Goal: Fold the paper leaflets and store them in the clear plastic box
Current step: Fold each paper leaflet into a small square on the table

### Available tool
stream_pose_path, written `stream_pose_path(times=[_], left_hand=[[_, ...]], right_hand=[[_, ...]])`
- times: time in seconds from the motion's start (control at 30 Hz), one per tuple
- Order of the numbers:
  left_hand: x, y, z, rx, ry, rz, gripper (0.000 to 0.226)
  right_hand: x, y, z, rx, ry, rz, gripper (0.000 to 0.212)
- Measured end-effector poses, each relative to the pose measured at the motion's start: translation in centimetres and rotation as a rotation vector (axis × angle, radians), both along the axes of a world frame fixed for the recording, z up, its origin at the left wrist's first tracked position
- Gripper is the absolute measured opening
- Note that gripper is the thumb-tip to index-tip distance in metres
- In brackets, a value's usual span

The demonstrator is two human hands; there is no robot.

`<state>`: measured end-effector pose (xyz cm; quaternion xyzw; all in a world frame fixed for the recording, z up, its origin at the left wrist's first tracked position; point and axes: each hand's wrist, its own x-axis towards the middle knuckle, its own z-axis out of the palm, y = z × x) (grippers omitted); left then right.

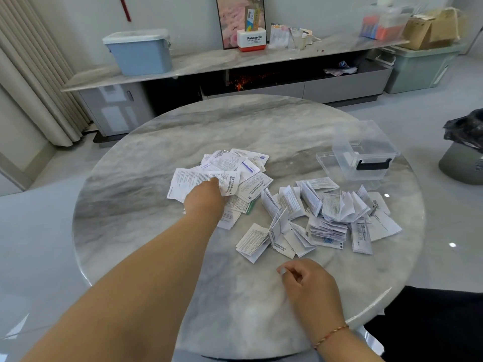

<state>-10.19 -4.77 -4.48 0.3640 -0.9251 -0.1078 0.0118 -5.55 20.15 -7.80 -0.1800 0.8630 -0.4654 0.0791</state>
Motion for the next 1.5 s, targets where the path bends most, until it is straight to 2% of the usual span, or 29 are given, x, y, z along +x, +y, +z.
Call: stream_pose_path(times=[0.03,0.1,0.23,0.4,0.53,0.67,0.73,0.8,0.87,0.93,1.0,1.07,1.13,1.2,1.27,1.33,1.5], left_hand=[[-0.1,-0.2,0.2,-0.002,-0.021,0.000,0.016],[0.1,-0.5,0.5,0.062,0.016,-0.006,0.017],[3.5,-0.1,1.6,0.112,0.280,-0.009,0.018],[11.8,3.6,2.8,0.172,0.456,-0.021,0.010],[18.0,7.1,2.7,0.200,0.453,-0.056,0.009],[22.5,10.0,1.2,0.278,0.382,-0.197,0.033],[23.6,11.6,0.2,0.326,0.358,-0.254,0.030],[23.8,12.9,-0.5,0.393,0.381,-0.208,0.023],[23.4,13.5,-0.9,0.488,0.455,-0.106,0.022],[22.8,13.6,-1.2,0.541,0.506,-0.019,0.028],[22.7,13.3,-1.6,0.429,0.533,-0.001,0.040],[22.8,12.9,-2.1,0.149,0.606,-0.072,0.047],[22.9,12.7,-2.6,-0.077,0.598,-0.316,0.043],[23.0,12.7,-3.7,-0.229,0.439,-0.565,0.053],[22.9,12.5,-4.5,-0.263,0.303,-0.684,0.064],[22.7,11.9,-4.9,-0.281,0.279,-0.722,0.062],[22.5,10.6,-4.9,-0.270,0.371,-0.788,0.021]], right_hand=[[0.0,-0.1,0.0,-0.002,0.003,-0.002,0.036],[-0.1,-0.1,-0.1,0.001,0.003,0.006,0.037],[-0.4,0.1,0.0,0.019,-0.033,0.035,0.026],[-0.3,0.3,0.6,0.032,-0.103,0.076,0.018],[0.5,0.6,1.2,0.030,-0.003,0.179,0.037],[2.2,1.3,2.5,0.048,0.128,0.475,0.065],[3.0,1.8,2.7,0.070,0.098,0.573,0.061],[3.5,2.1,2.6,0.073,0.038,0.594,0.048],[3.6,2.2,2.2,0.082,0.001,0.526,0.043],[3.6,2.0,1.7,0.103,-0.009,0.445,0.049],[3.7,1.6,1.4,0.136,0.039,0.384,0.054],[3.9,1.2,1.3,0.176,0.121,0.367,0.058],[4.0,0.9,1.3,0.227,0.171,0.367,0.062],[4.0,0.8,1.1,0.241,0.185,0.340,0.068],[4.0,1.1,0.9,0.219,0.213,0.314,0.069],[3.9,1.6,0.9,0.160,0.256,0.344,0.067],[3.9,2.7,1.4,0.202,0.327,0.656,0.073]])
